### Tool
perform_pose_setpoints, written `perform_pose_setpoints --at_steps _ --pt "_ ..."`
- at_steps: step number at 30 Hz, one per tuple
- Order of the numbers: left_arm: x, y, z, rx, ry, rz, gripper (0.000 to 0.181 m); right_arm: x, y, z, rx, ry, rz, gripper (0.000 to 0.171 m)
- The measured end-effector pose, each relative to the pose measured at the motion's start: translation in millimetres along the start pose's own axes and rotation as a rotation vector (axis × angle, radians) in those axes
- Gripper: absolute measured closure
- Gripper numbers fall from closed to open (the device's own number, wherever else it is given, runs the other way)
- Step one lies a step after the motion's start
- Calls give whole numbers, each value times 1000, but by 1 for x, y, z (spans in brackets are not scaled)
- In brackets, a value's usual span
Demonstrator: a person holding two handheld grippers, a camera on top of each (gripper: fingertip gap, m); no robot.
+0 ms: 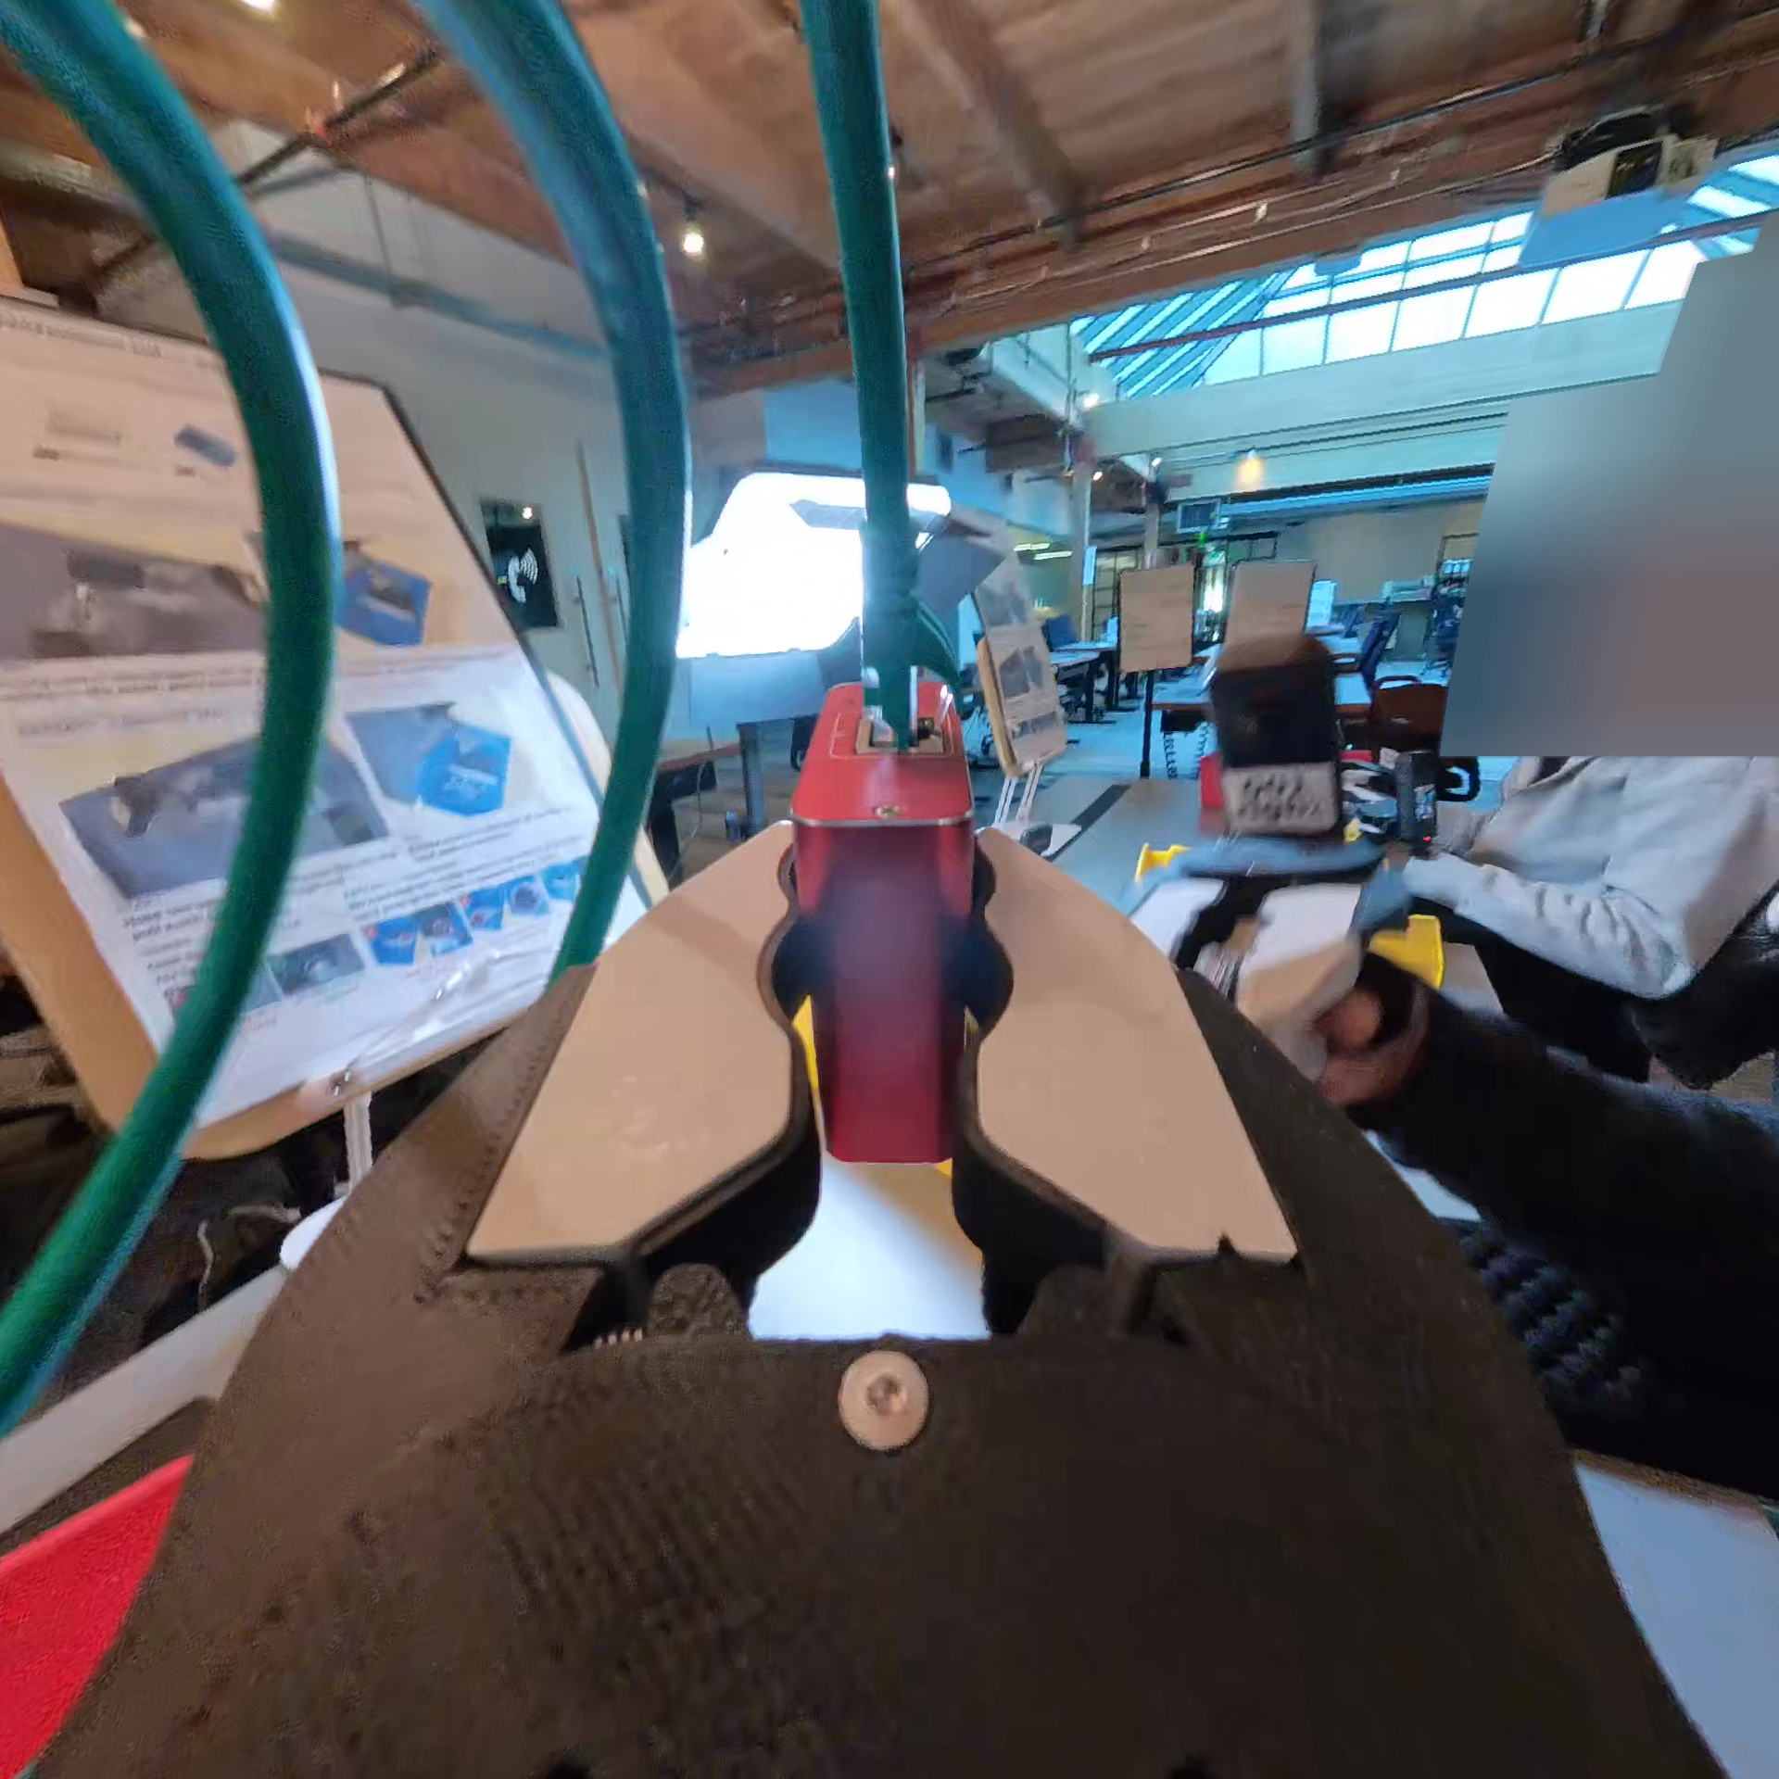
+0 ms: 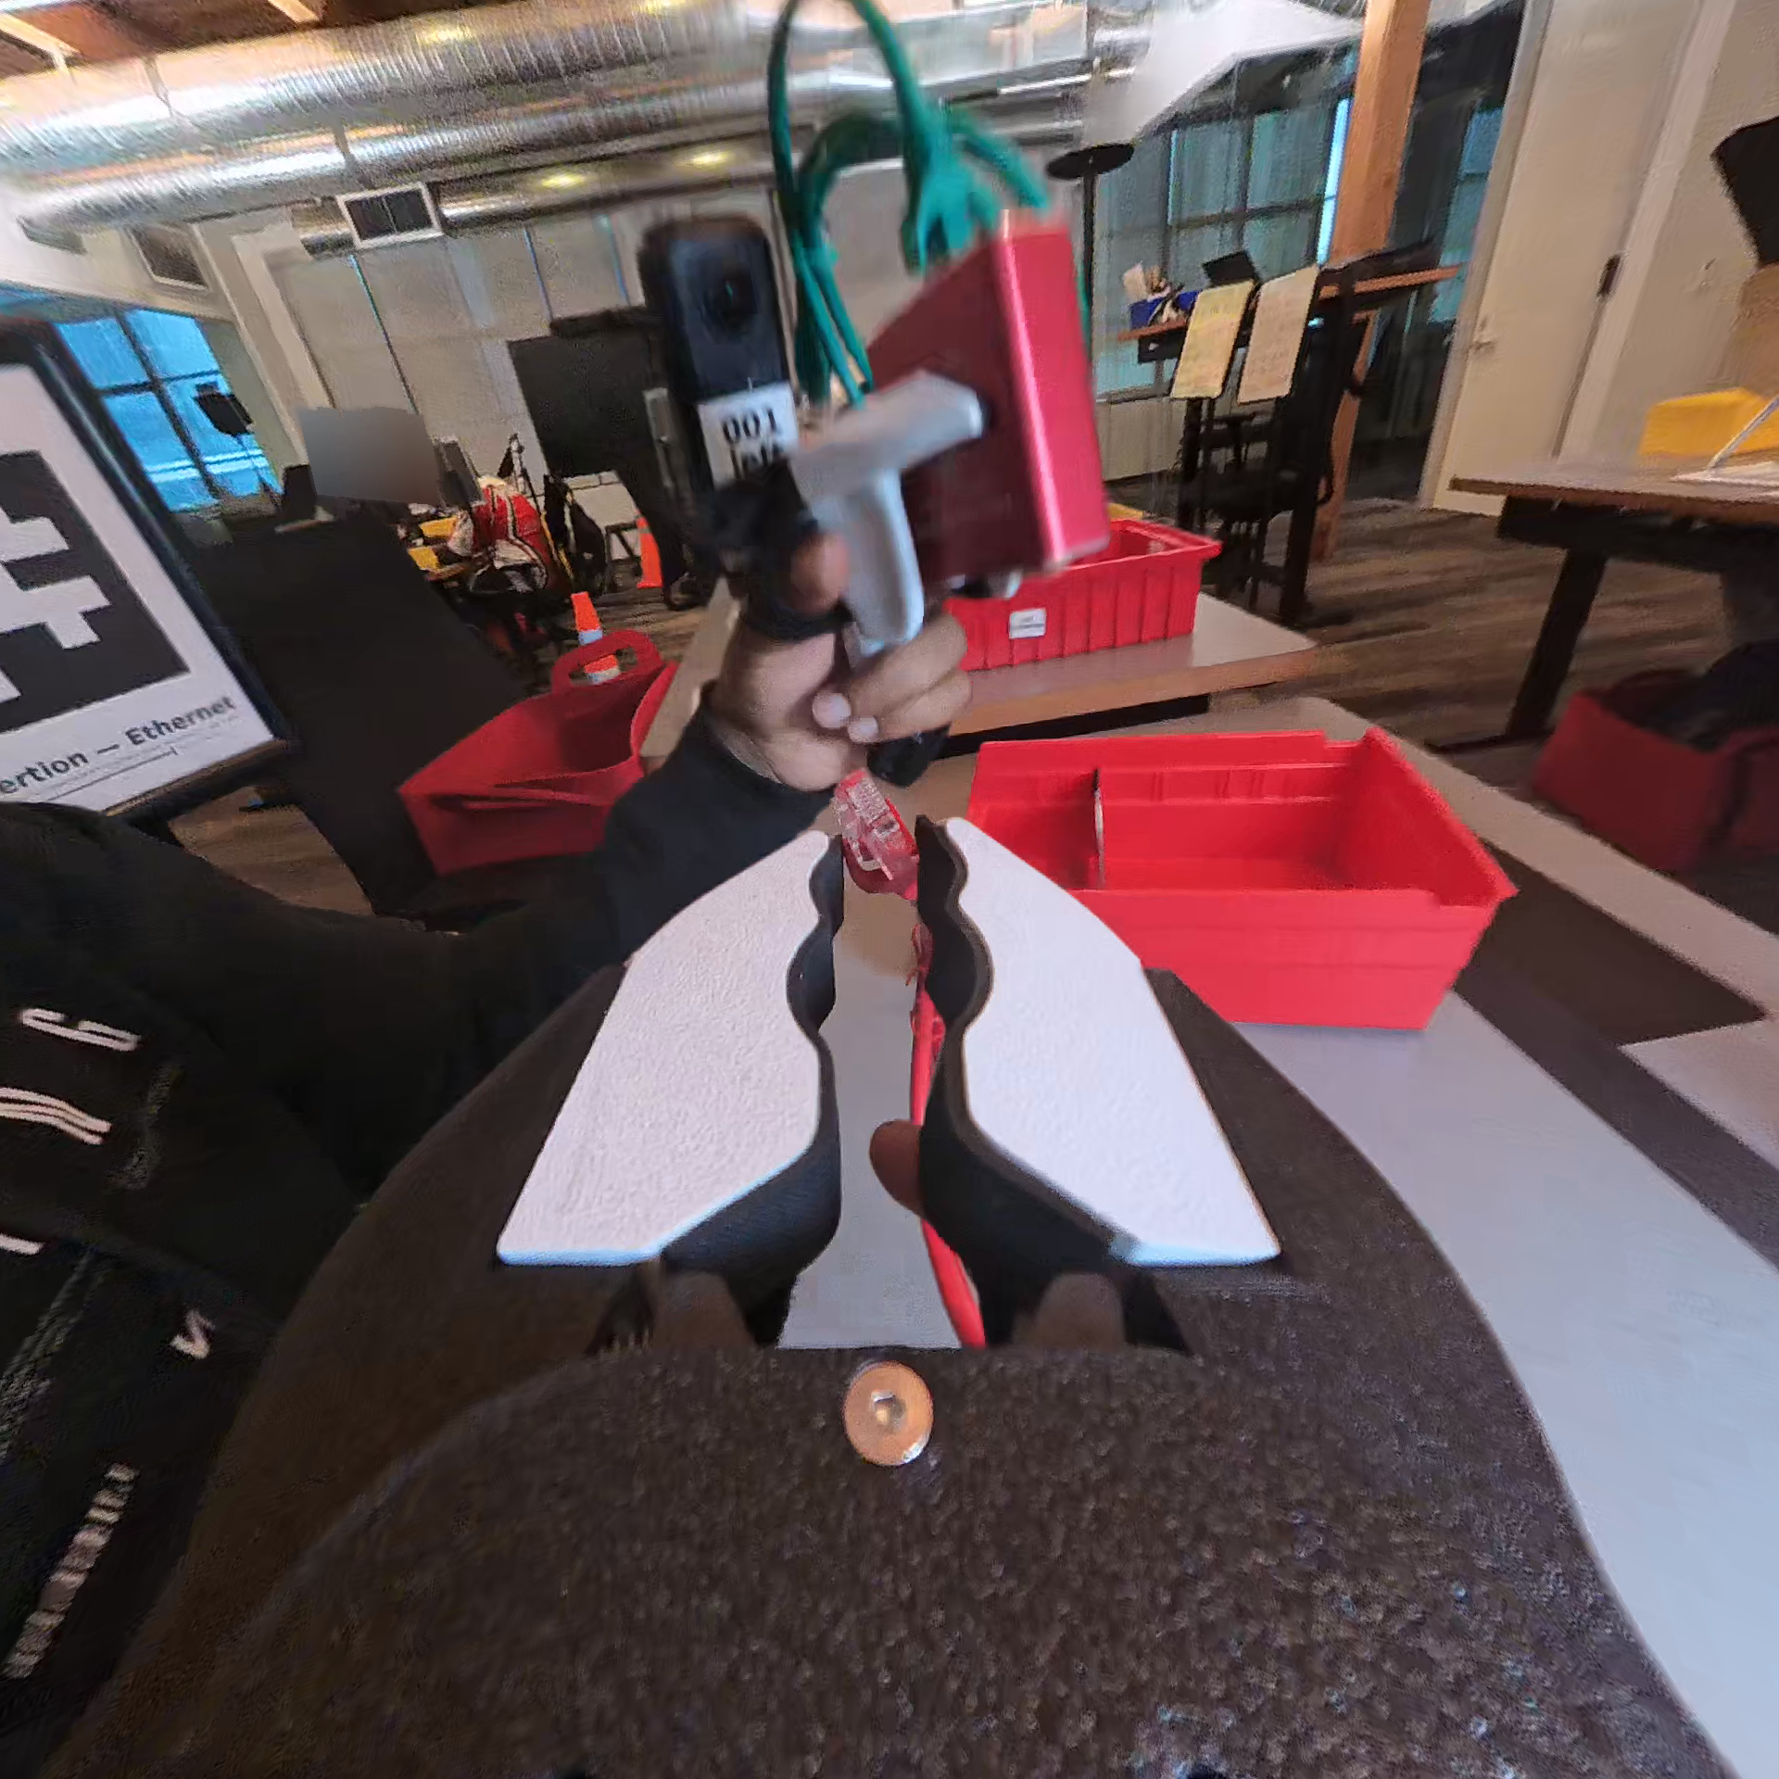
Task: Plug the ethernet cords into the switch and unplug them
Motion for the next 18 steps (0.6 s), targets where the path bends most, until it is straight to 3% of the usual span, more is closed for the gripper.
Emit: perform_pose_setpoints --at_steps 4,7,11,14,16,18 --pt "-13 -7 13 -85 90 8 152 18 64 -29 10 62 221 156" --pt "-12 -20 25 -160 81 -6 152 44 113 -29 -10 76 438 156" --pt "-6 -39 43 -255 50 3 152 87 163 2 -58 1 658 157" --pt "-2 -52 56 -319 48 18 152 122 189 49 -173 -221 768 156" --pt "1 -58 64 -359 52 34 152 139 203 79 -361 -310 908 143" --pt "2 -63 70 -402 50 47 152 139 210 81 -475 -247 1029 130"
Point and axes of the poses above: each gripper's, where its closed fingertips meet, y back along the fingers, z out of its underside, x = y × z across the jaws, the point moved 10 cm from there along y, back along the fingers, and after that the axes turned 9 degrees about y, right-handed, at the moved point
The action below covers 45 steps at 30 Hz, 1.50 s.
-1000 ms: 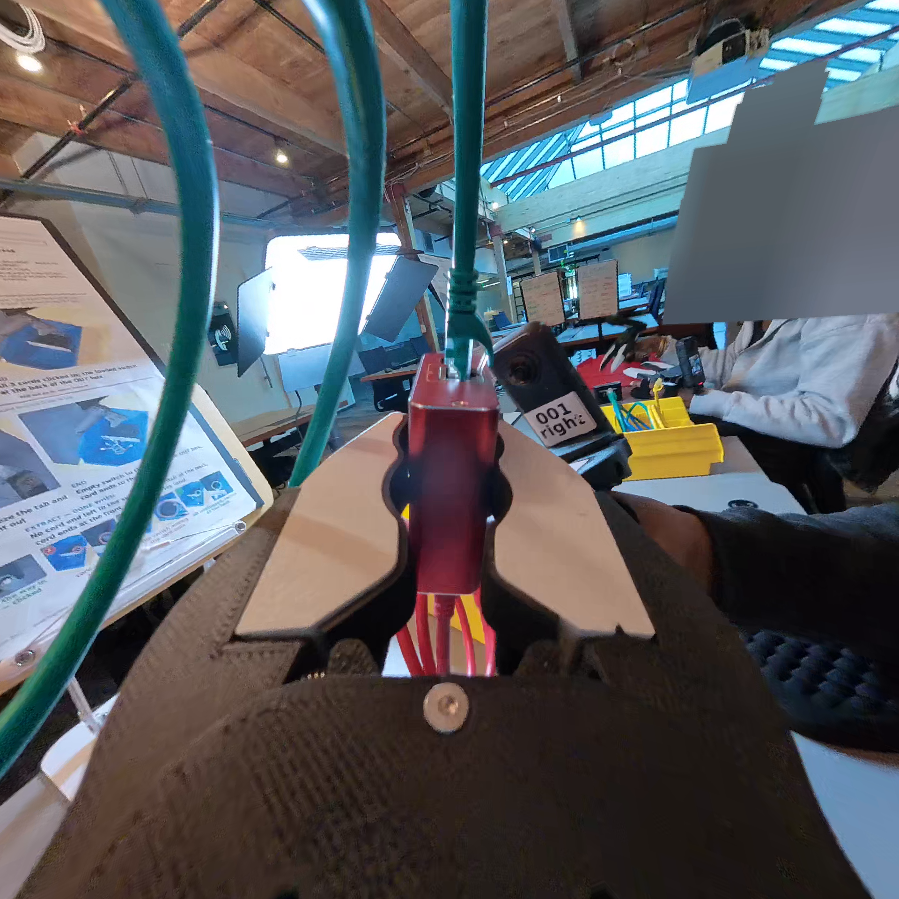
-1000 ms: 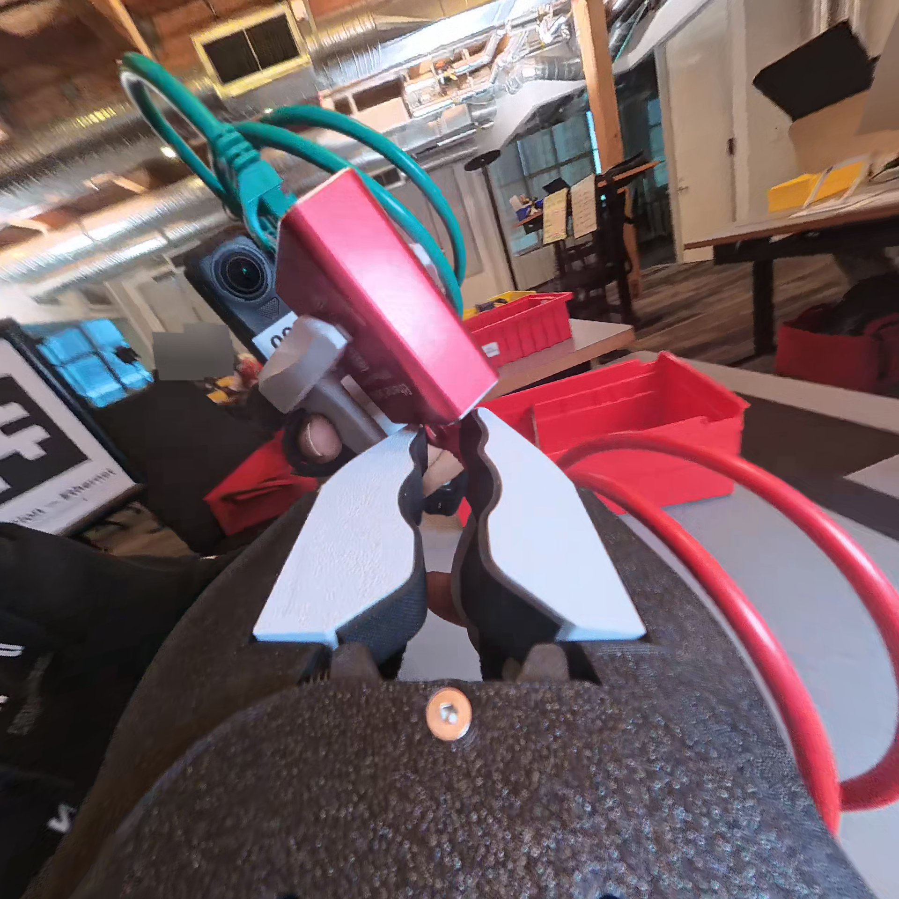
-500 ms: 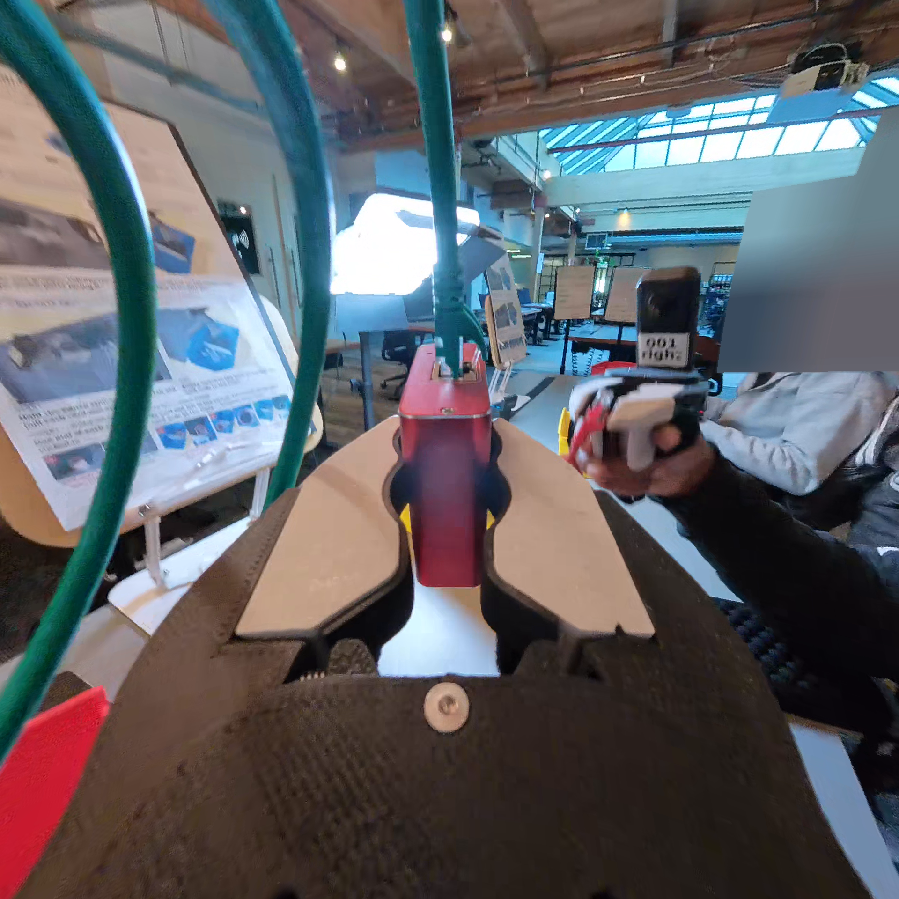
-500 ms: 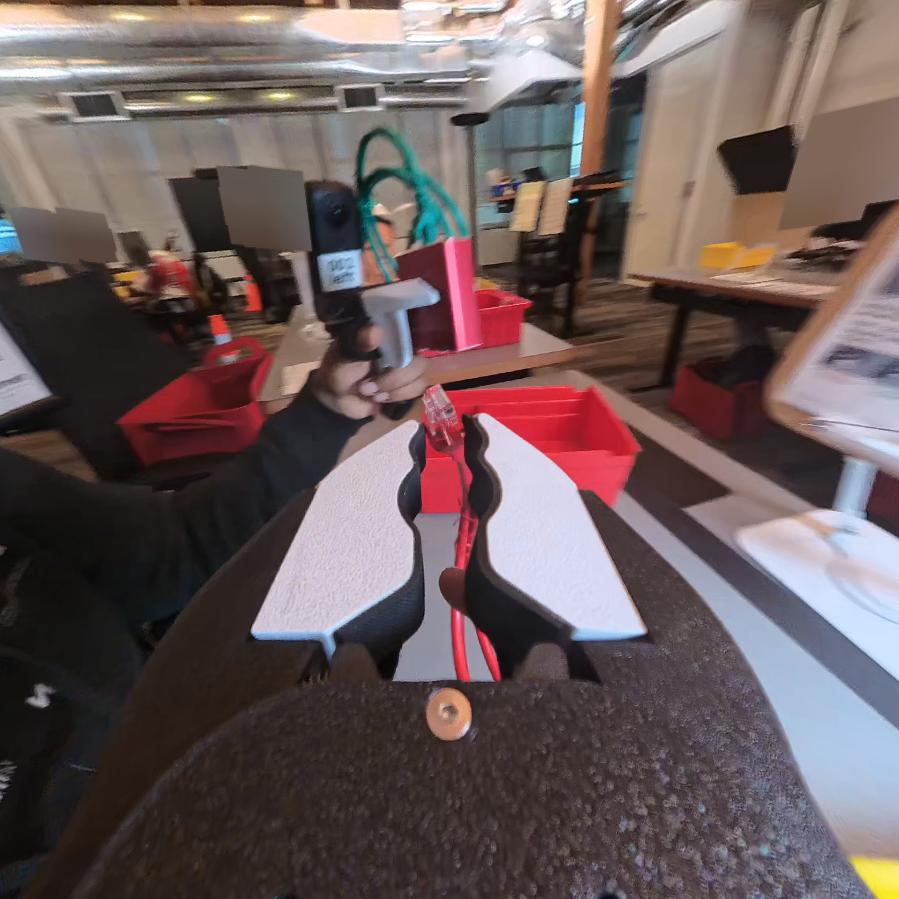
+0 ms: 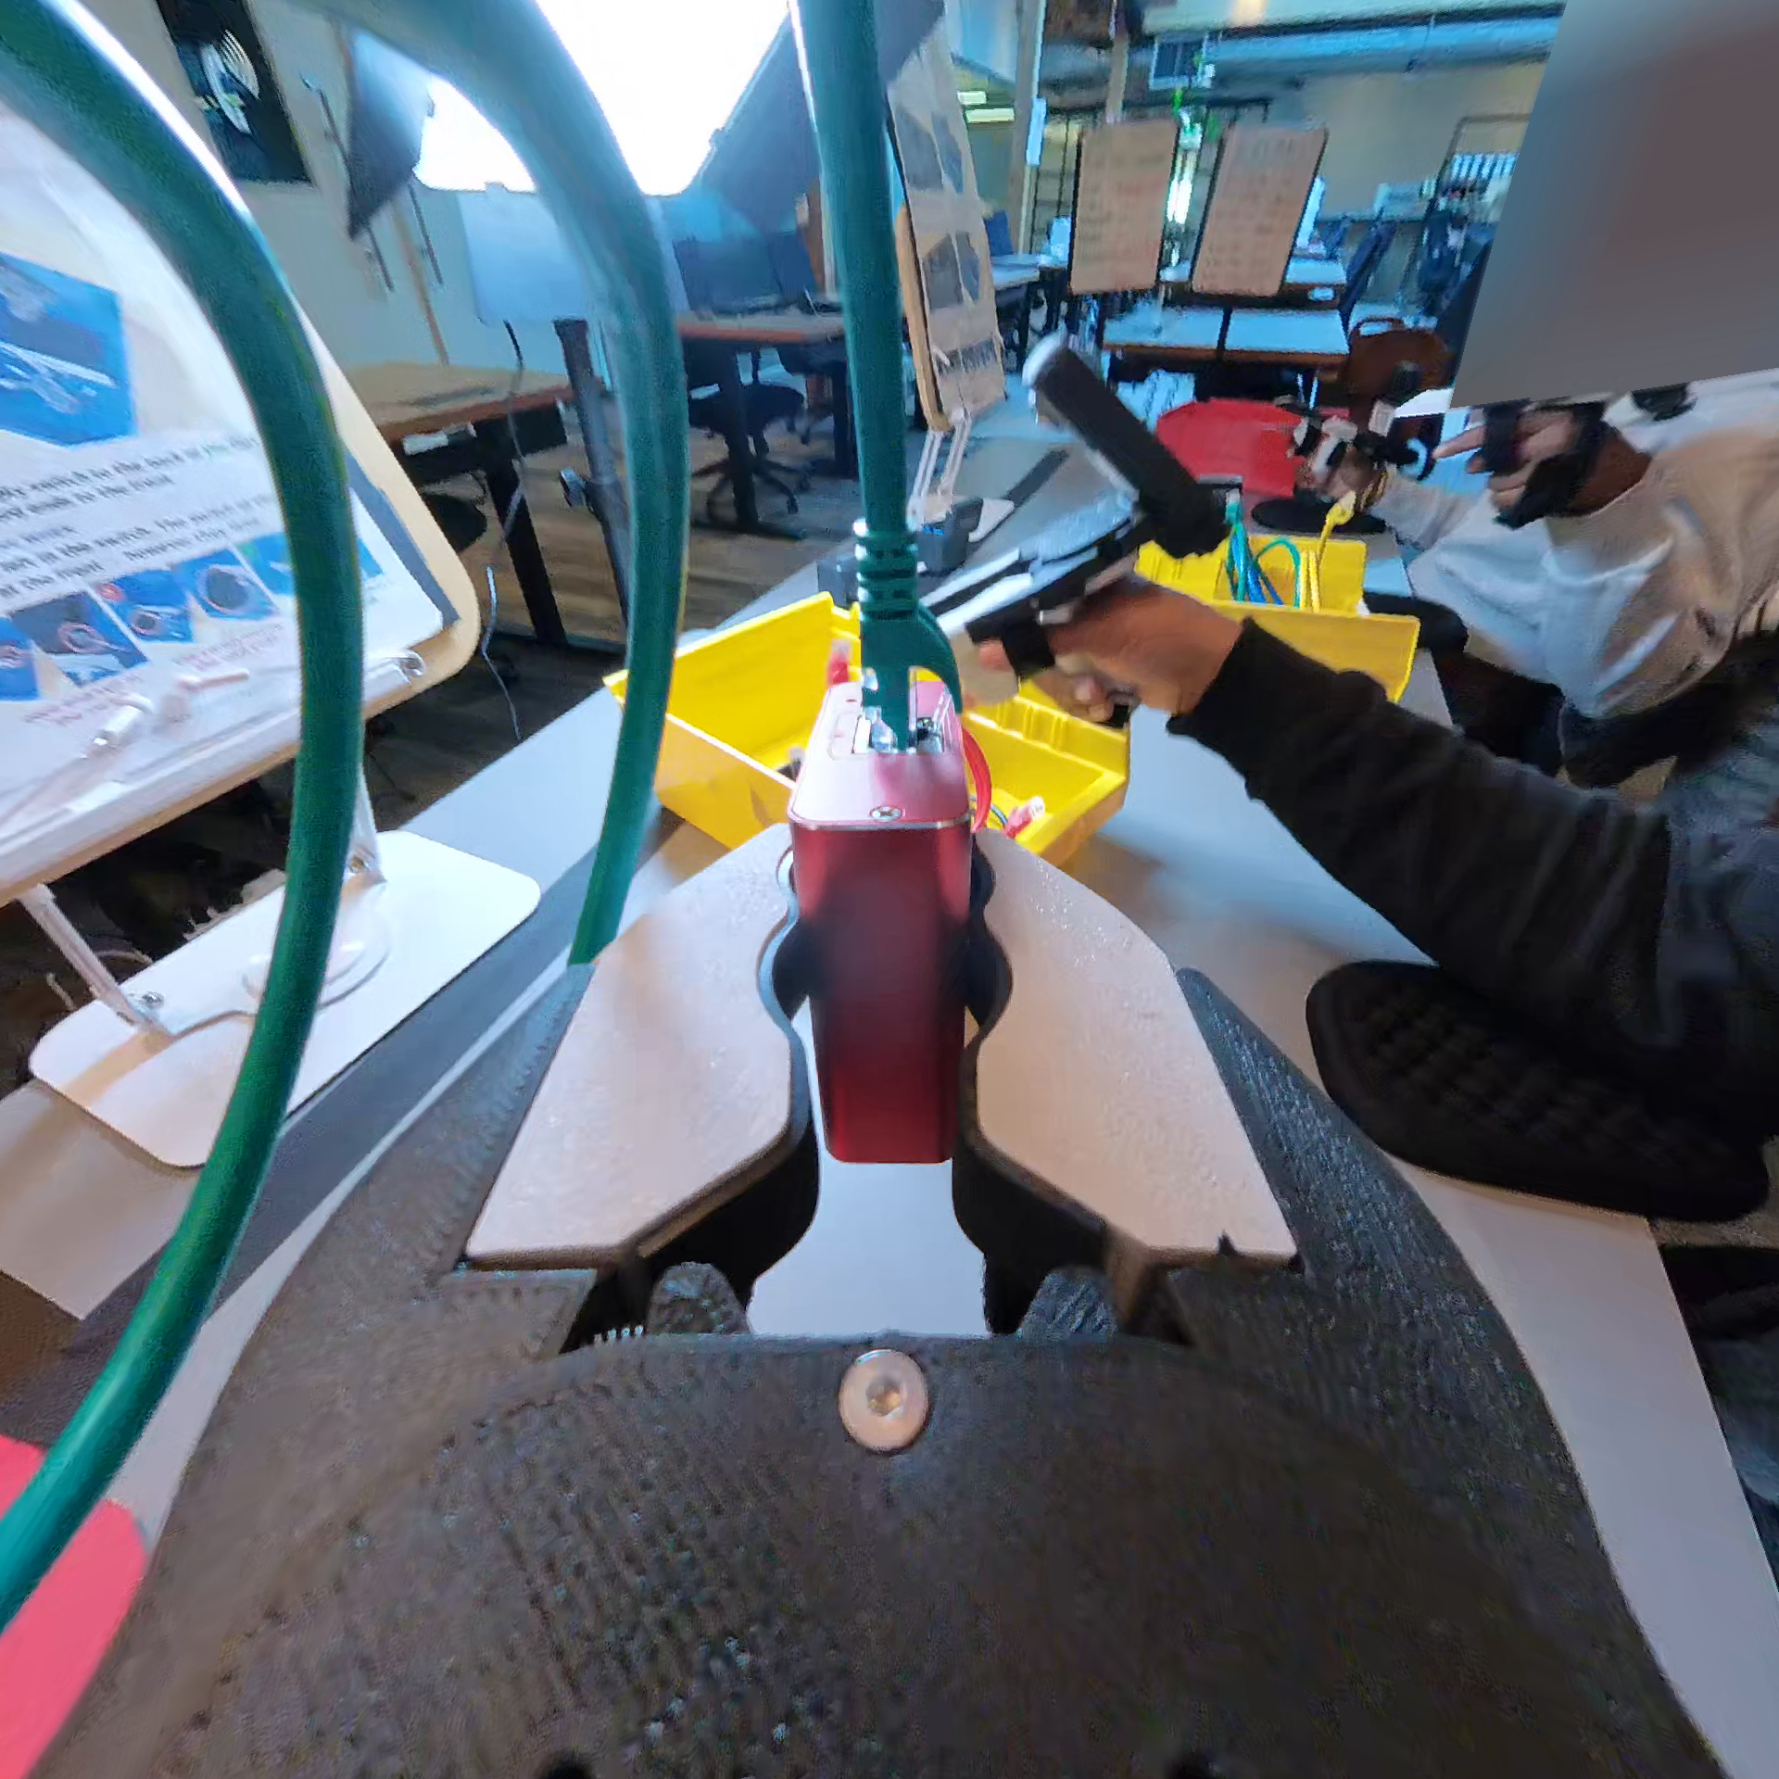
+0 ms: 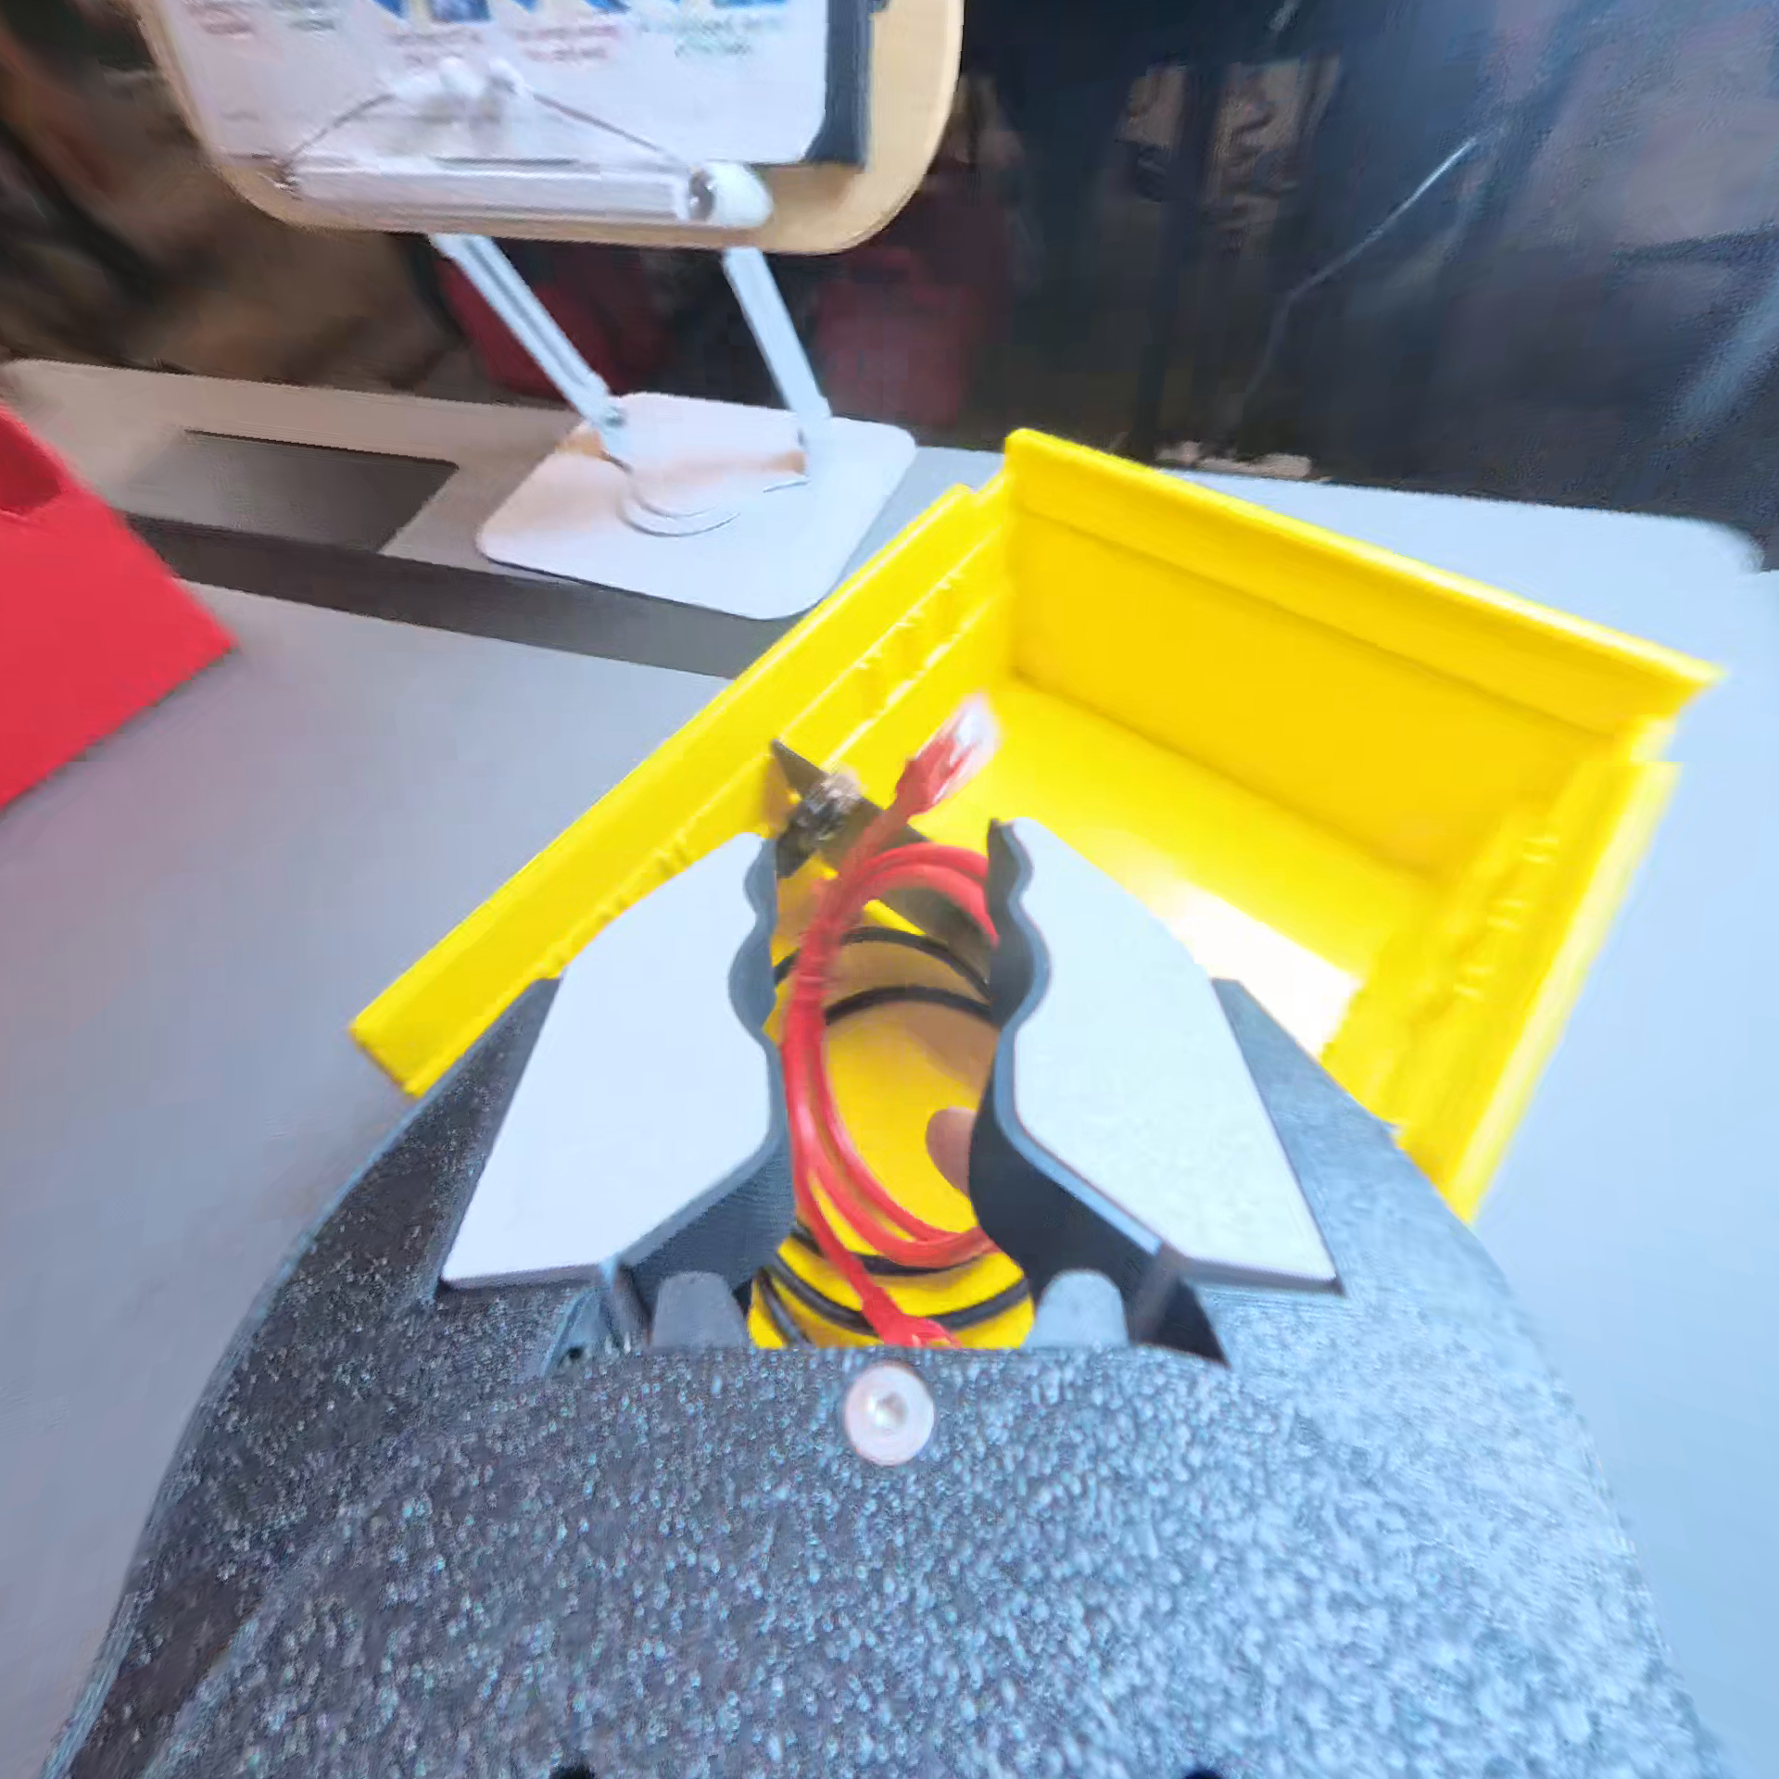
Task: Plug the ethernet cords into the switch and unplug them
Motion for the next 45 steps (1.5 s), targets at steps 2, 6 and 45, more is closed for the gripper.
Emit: perform_pose_setpoints --at_steps 2,6,45 --pt "0 -6 4 -52 -7 2 152 -1 15 -12 68 24 61 127" --pt "2 -18 16 -202 -3 27 152 -28 46 -41 265 151 -3 126" --pt "29 -32 46 -615 -211 208 152 -216 15 -22 227 647 -1024 128"
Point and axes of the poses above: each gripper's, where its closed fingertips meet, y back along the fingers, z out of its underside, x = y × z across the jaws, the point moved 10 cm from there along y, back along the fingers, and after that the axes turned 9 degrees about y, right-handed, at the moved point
